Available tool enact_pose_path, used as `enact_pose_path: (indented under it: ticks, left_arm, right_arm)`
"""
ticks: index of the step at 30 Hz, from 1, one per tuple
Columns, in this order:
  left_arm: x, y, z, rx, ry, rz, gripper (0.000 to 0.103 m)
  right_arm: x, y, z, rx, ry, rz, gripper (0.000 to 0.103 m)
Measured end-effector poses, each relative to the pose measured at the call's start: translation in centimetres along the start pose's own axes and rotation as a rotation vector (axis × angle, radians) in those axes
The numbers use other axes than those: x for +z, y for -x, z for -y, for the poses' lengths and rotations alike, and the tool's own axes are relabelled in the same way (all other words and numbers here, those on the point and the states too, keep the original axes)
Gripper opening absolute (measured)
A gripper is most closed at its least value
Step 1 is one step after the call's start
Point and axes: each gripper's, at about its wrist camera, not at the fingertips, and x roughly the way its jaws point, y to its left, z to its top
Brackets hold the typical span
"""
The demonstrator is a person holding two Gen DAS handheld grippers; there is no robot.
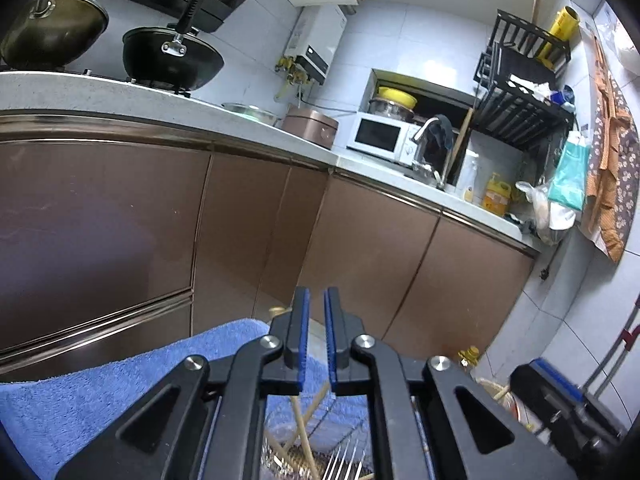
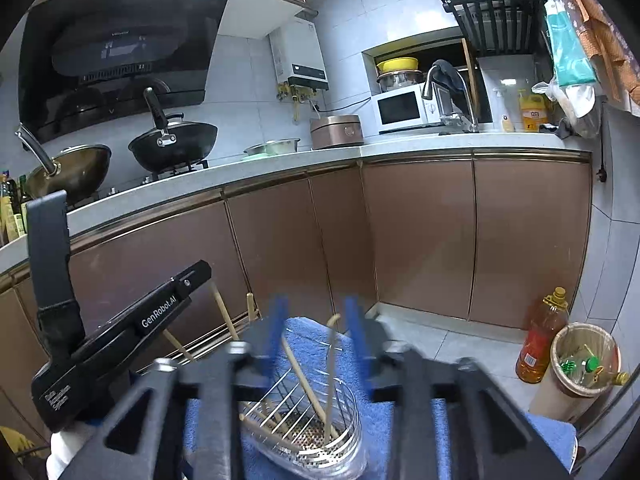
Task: Organize utensils
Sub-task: 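Lower both held chopsticks into the clear holder and open both grippers, then raise both open grippers away from the holder above the towel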
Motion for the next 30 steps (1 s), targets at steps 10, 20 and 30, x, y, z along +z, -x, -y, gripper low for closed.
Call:
enact_pose_path:
  ticks: [10, 20, 30]
  left_arm:
    - [1.5, 8.9, 1.0, 0.028, -0.064, 0.018, 0.059]
    - [3.6, 19.6, -0.6, -0.022, -0.030, 0.048, 0.059]
    - [2.5, 27.8, -1.1, 0.035, -0.047, 0.063, 0.059]
  right_arm:
    - [0.8, 8.4, 0.3, -0.070, -0.040, 0.046, 0.063]
    - [0.0, 17.6, 0.2, -0.145, -0.083, 0.076, 0.070]
    - [-0.8, 22.9, -1.6, -0.148, -0.097, 0.092, 0.076]
